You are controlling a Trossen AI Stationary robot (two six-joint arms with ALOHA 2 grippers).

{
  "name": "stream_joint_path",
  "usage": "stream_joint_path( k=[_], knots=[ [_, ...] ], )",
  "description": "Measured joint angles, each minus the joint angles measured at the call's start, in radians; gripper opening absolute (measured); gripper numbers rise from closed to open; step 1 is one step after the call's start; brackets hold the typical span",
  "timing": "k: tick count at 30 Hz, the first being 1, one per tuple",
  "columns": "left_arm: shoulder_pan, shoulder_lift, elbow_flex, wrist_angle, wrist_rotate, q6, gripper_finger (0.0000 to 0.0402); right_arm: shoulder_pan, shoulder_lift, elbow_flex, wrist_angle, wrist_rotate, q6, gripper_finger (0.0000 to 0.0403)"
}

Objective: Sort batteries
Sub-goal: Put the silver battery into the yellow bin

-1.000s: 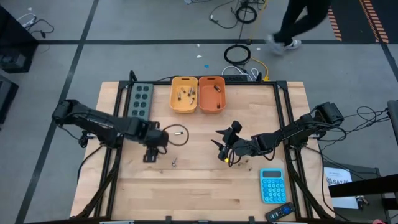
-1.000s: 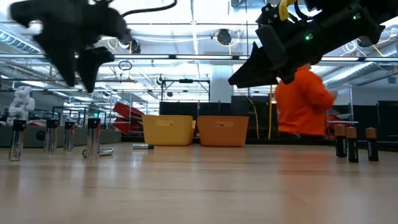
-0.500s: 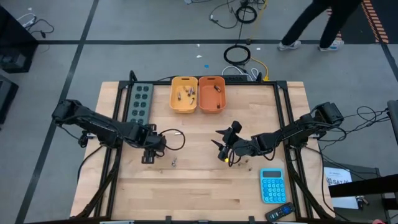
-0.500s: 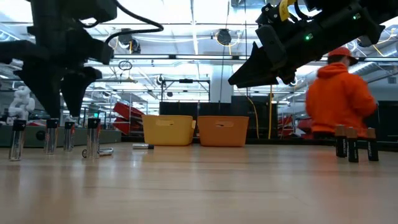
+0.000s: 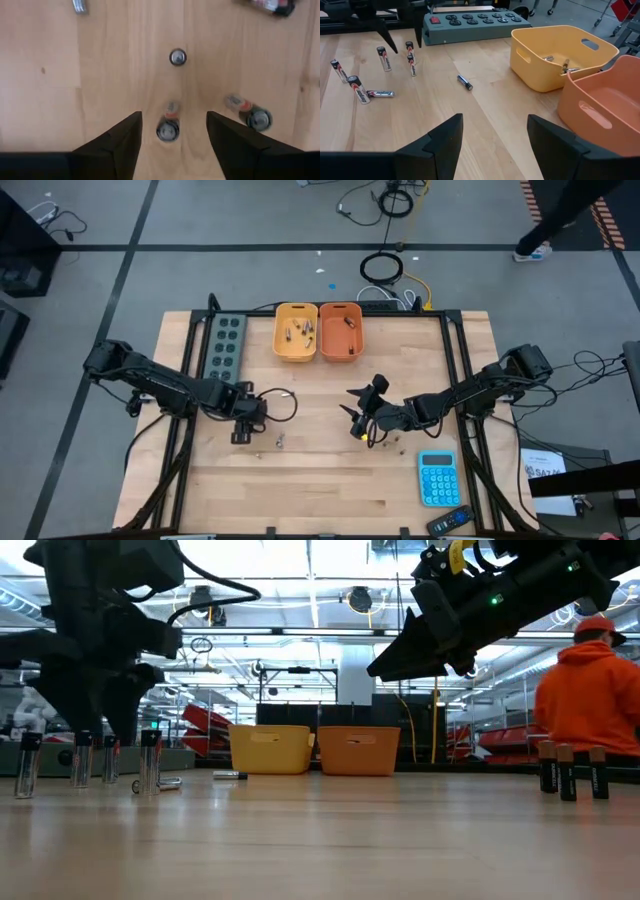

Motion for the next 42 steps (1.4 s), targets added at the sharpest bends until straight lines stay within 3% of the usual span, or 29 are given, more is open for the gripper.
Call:
stream_joint_path(
  k=[3,8,9,14,17,21,24,29,34,37,39,42],
  knots=[
    [0.0,0.0,-0.003,0.014,-0.014,0.018,0.0181,0.0,0.0,0.0,0.0,0.0,0.0,0.0212],
    [0.012,-0.001,-0.059,0.063,0.01,0.022,0.0062,0.0,0.0,0.0,0.0,0.0,0.0,0.0212],
    [0.014,0.001,-0.066,0.076,0.014,0.022,0.0053,0.0,0.0,0.0,0.0,0.0,0.0,0.0212],
    [0.01,0.003,-0.053,0.095,0.011,0.062,0.0053,0.0,0.0,0.0,0.0,0.0,0.0,0.0212],
    [0.016,-0.005,0.0,0.027,0.001,0.11,0.0053,0.0,0.0,0.0,0.0,0.0,0.001,0.0212],
    [0.05,-0.047,0.118,-0.082,-0.128,0.178,0.0053,0.0,0.0,0.0,0.0,0.0,0.001,0.0212],
    [0.105,-0.09,0.192,-0.057,-0.182,0.244,0.0053,0.0,0.0,0.0,0.0,0.0,0.001,0.0212],
    [0.293,-0.116,0.212,0.094,-0.212,0.378,0.0053,0.0,0.0,0.0,0.013,0.0,-0.005,0.0212],
    [0.543,-0.041,0.193,0.337,-0.178,0.499,0.0053,0.0,0.0,0.0,0.029,0.0,-0.022,0.0212],
    [0.651,0.014,0.193,0.495,-0.093,0.501,0.0055,0.0,0.0,0.0,0.025,0.0,-0.022,0.0212],
    [0.691,0.042,0.193,0.518,-0.038,0.502,0.0089,0.0,0.0,0.0,0.022,0.0,-0.022,0.0212],
    [0.703,0.067,0.205,0.496,-0.068,0.518,0.0179,0.0,0.0,0.0,0.014,0.0,-0.022,0.0212]
  ],
)
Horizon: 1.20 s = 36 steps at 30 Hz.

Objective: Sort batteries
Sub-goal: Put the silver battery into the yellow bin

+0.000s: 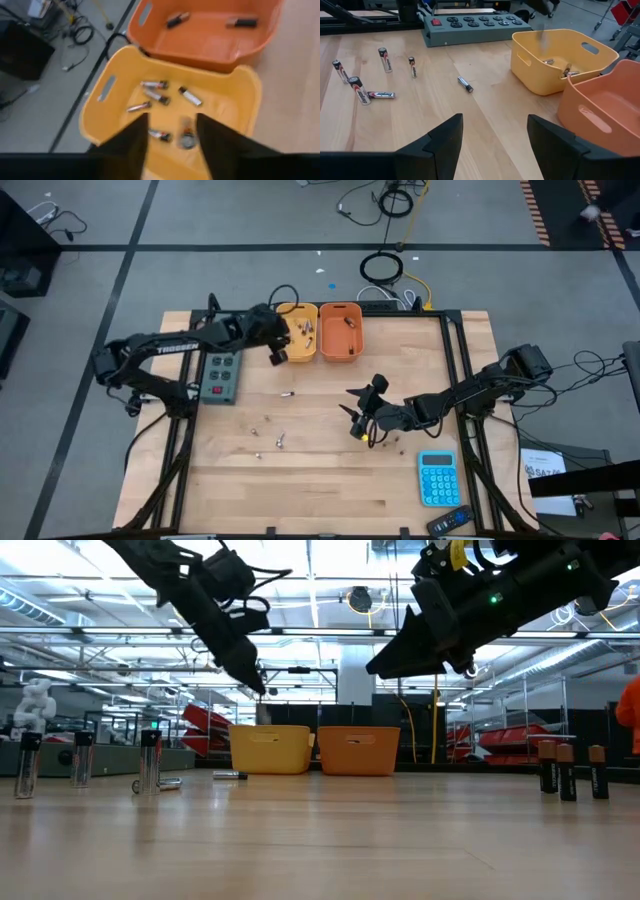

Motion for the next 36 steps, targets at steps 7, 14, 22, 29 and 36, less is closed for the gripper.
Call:
stream_joint_path(
  k=[7,14,22,29,36],
  knots=[
    [-0.083,-0.033,0.084,-0.291,0.228,-0.053,0.0279,-0.002,0.0,0.0,-0.033,0.0,0.024,0.0212],
    [-0.397,-0.045,0.083,-0.556,0.274,-0.222,0.0248,-0.002,0.0,0.0,-0.033,0.004,0.03,0.0212],
    [-0.628,-0.044,0.039,-0.546,0.143,-0.44,0.0225,0.0,0.0,0.0,-0.028,0.002,0.027,0.0212],
    [-0.648,-0.027,0.036,-0.567,0.057,-0.546,0.0225,0.0,0.0,0.0,-0.027,0.0,0.026,0.0212],
    [-0.638,0.039,-0.051,-0.486,0.063,-0.528,0.0225,0.0,0.0,0.0,-0.028,0.0,0.023,0.0212]
  ],
)
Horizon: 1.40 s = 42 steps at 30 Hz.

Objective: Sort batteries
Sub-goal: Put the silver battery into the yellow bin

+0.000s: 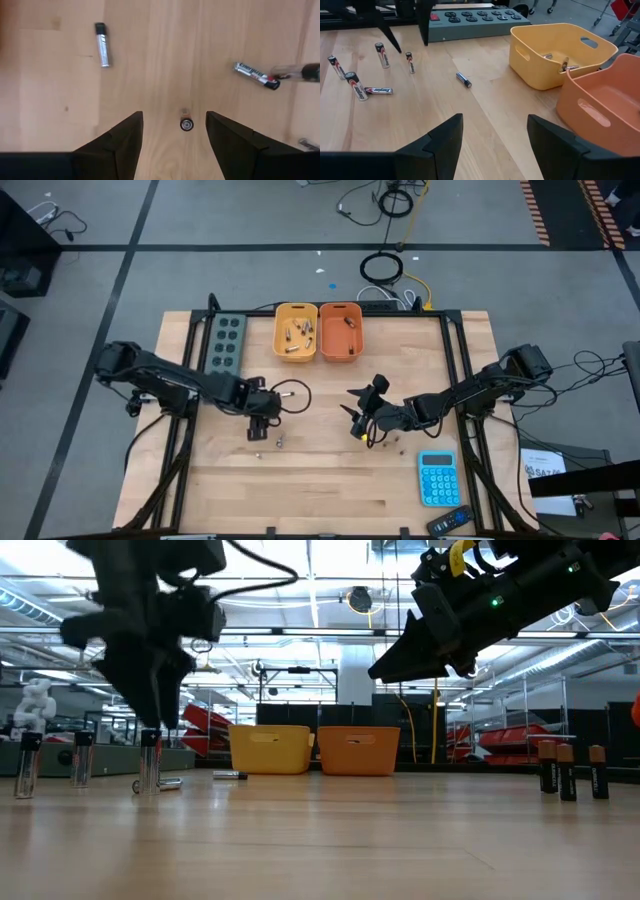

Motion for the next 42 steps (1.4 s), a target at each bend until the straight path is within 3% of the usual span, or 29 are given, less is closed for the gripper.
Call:
stream_joint_path(
  k=[16,19,24,32,38,42],
  knots=[
    [0.0,0.01,-0.138,0.181,0.052,-0.018,0.022,0.0,0.0,0.0,-0.001,0.003,0.0,0.0212],
    [0.0,0.01,-0.154,0.207,0.051,-0.018,0.0183,0.0,0.0,0.0,-0.001,0.003,0.001,0.0212],
    [0.0,0.01,-0.156,0.204,0.075,-0.004,0.0039,0.0,0.0,0.0,-0.001,0.003,0.001,0.0212],
    [0.001,0.009,-0.127,0.187,0.102,0.031,0.0033,0.0,0.0,0.0,-0.001,0.003,0.001,0.0212],
    [0.06,-0.012,0.016,0.135,-0.017,0.161,0.0033,0.0,0.0,0.0,0.002,0.003,0.003,0.0212],
    [0.148,-0.013,0.052,0.241,-0.188,0.298,0.0033,0.0,0.0,0.0,0.004,0.003,0.003,0.0212]
  ],
)
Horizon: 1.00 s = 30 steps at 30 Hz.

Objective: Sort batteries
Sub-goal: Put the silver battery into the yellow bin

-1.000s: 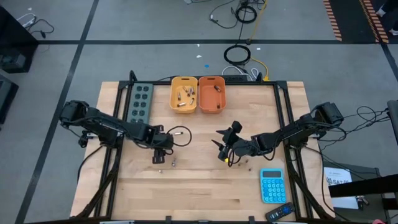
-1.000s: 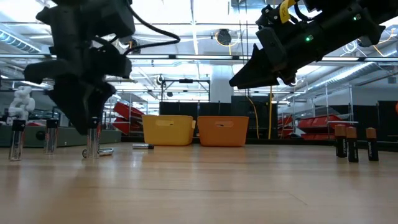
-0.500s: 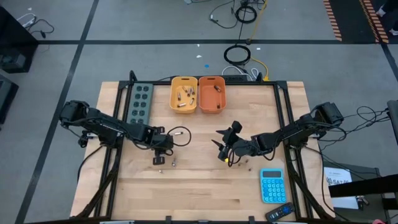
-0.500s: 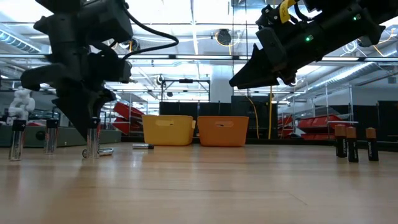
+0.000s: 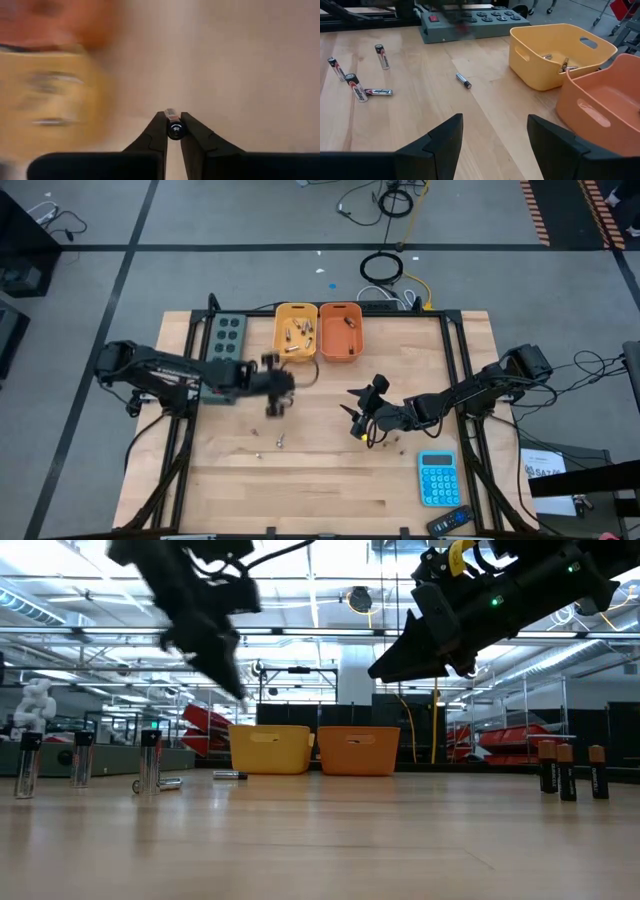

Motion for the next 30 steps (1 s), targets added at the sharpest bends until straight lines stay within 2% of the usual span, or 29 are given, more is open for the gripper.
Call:
stream_joint_path(
  k=[3,6,8,11,17,20,24,28,30],
  knots=[
    [0.095,0.002,0.0,0.12,-0.176,0.108,0.0033,0.0,0.0,0.0,0.0,-0.001,-0.002,0.0212],
    [0.204,0.011,0.0,0.236,-0.25,0.203,0.0045,0.0,0.0,0.0,-0.003,-0.002,-0.003,0.0212],
    [0.273,0.011,-0.001,0.286,-0.242,0.245,0.0058,0.0,0.0,0.0,-0.004,-0.003,-0.007,0.0212],
    [0.331,0.01,-0.001,0.29,-0.17,0.265,0.0087,0.0,0.0,0.0,-0.01,-0.003,-0.01,0.0212],
    [0.318,0.01,-0.001,0.252,-0.148,0.264,0.0171,0.0,0.0,0.0,-0.019,-0.003,-0.018,0.0212],
    [0.262,0.0,0.034,0.082,0.023,0.25,0.0191,0.0,0.0,0.0,-0.024,-0.003,-0.013,0.0212],
    [0.157,-0.002,0.102,-0.136,0.271,0.135,0.0189,0.0,0.0,0.0,-0.025,0.0,-0.009,0.0212],
    [0.037,-0.002,0.121,-0.252,0.424,-0.061,0.0182,0.0,0.0,0.0,-0.025,0.0,-0.006,0.0212],
    [-0.034,0.001,0.114,-0.263,0.44,-0.135,0.0182,0.0,0.0,0.0,-0.024,-0.001,-0.003,0.0212]
  ],
)
